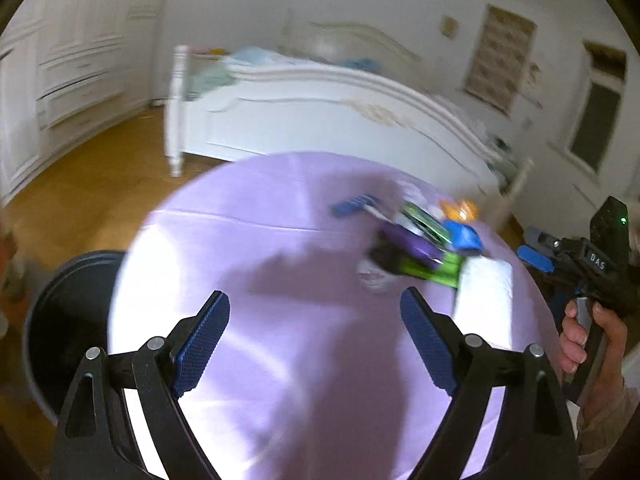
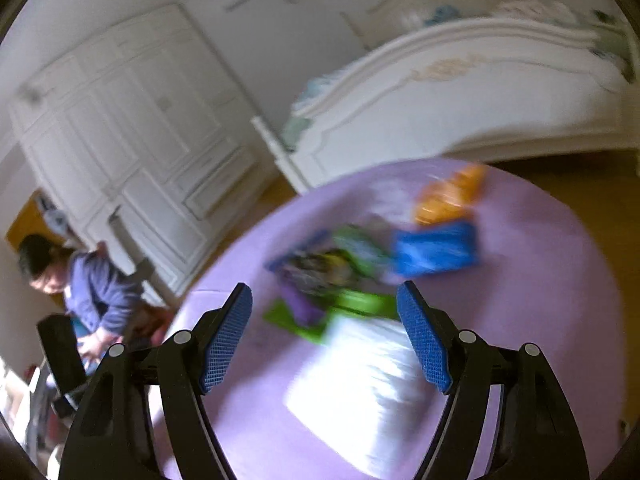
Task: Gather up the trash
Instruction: 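Grasp the dark labelled cup with the left tool while the right tool grasps the white crumpled pack, then carry the cup and white pack over the bin and open both tools to drop them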
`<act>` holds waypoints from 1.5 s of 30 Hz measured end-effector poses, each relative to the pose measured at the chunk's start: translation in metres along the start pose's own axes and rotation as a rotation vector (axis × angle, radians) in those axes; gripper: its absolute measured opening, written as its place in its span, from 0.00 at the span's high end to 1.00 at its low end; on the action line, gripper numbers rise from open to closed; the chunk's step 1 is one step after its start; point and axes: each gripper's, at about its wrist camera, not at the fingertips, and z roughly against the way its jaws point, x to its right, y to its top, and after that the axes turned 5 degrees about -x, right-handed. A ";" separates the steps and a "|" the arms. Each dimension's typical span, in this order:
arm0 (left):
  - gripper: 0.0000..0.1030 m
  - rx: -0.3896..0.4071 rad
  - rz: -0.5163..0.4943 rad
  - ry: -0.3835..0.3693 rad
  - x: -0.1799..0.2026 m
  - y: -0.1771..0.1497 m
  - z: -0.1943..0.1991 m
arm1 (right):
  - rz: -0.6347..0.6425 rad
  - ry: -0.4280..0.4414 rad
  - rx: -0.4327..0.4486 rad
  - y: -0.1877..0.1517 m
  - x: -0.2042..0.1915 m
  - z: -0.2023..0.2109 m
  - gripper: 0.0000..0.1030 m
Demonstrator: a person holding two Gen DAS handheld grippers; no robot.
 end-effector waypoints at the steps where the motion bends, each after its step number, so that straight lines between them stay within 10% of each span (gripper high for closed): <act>1: 0.16 -0.018 -0.022 -0.009 0.008 0.003 -0.009 | 0.002 -0.011 -0.010 -0.004 0.005 0.001 0.28; 12: 0.18 -0.137 -0.119 -0.025 0.048 0.019 -0.078 | 0.062 -0.048 -0.169 -0.025 0.012 -0.019 0.16; 16: 0.58 -0.192 -0.080 -0.021 0.041 0.021 -0.093 | 0.115 -0.094 -0.219 -0.021 -0.002 -0.039 0.16; 18: 0.63 -0.208 -0.052 -0.026 0.036 0.020 -0.097 | 0.122 -0.097 -0.253 -0.022 -0.008 -0.050 0.28; 27: 0.63 -0.148 -0.007 -0.044 0.028 0.021 -0.083 | 0.157 -0.050 -0.199 -0.029 -0.018 -0.039 0.72; 45: 0.63 0.078 0.205 -0.016 -0.061 -0.023 0.042 | 0.294 0.097 -0.081 -0.012 -0.133 -0.024 0.75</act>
